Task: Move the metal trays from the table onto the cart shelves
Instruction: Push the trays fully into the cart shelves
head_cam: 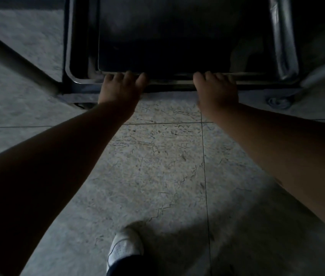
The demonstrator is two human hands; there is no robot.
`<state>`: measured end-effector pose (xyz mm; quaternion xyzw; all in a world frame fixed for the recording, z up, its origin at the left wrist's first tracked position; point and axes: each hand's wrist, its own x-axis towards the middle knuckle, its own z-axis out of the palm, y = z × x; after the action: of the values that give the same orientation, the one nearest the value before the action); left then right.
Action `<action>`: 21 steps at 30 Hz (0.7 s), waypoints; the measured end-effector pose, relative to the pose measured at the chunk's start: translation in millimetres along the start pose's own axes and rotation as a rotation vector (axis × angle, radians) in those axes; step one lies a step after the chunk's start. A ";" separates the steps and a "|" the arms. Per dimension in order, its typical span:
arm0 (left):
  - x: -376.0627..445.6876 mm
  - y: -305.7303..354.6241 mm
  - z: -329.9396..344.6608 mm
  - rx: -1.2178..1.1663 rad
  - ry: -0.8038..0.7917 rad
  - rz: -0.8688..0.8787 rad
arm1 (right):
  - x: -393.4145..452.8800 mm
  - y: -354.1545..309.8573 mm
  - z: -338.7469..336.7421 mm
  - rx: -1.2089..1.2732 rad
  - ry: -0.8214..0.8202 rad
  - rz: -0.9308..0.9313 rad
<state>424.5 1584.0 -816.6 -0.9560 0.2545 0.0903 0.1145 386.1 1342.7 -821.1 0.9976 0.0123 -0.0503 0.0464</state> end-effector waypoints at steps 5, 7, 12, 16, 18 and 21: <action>0.8 -0.1 5.8 -0.073 0.055 -0.062 | -1.4 -4.4 3.4 0.006 0.151 0.008; -3.6 -0.9 8.1 -0.102 0.095 -0.051 | 0.1 -4.6 3.4 -0.013 0.158 -0.018; -13.8 -5.3 12.3 -0.119 0.169 -0.035 | 2.8 -9.7 4.9 0.000 0.079 -0.058; -12.8 -2.3 7.3 -0.069 0.154 -0.104 | 2.8 -14.0 0.6 -0.014 0.037 -0.067; -10.9 1.2 3.0 -0.059 0.081 -0.151 | 0.2 -16.8 -3.9 0.002 -0.025 -0.067; -18.8 5.4 -12.7 -0.094 -0.089 -0.173 | -10.1 -12.3 -21.0 0.015 -0.188 -0.082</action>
<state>407.2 1584.8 -801.0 -0.9738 0.1611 0.1342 0.0880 377.8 1356.7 -800.4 0.9875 0.0485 -0.1454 0.0378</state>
